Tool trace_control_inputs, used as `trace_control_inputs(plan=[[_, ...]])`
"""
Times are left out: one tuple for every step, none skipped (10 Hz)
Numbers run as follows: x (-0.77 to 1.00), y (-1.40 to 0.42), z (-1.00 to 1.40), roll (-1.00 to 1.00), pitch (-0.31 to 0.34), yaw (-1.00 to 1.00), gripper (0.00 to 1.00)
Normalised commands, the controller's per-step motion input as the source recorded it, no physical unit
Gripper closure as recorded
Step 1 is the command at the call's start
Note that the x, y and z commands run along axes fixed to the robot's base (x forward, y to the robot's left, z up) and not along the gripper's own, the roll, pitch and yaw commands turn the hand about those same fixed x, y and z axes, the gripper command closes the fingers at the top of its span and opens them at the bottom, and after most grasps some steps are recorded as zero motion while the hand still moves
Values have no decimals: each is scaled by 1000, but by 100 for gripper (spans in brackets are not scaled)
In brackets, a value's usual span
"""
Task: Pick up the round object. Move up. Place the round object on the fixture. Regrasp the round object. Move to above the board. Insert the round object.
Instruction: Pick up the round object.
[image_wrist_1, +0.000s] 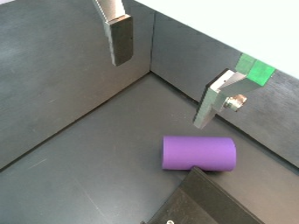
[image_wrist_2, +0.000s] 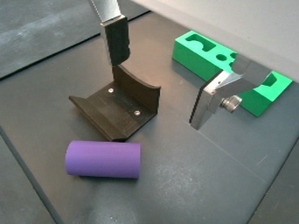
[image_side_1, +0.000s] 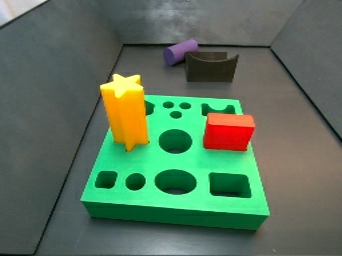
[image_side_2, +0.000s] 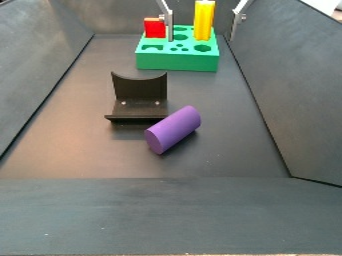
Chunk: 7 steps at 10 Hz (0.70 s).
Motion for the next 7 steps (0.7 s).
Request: trace_control_inputs(plan=[[-114,97,0,0,-34,0,0],[-180,249,-269,27,-11,-449,0],[-166,137,-434,29,0,-826,0],[-134,11,-509,30,0,-957,0],[0,0,-597,61,-31,-1000,0],[97,0,-626,104,-4,-980,0],[331,26,-549,66,-10,-843,0]])
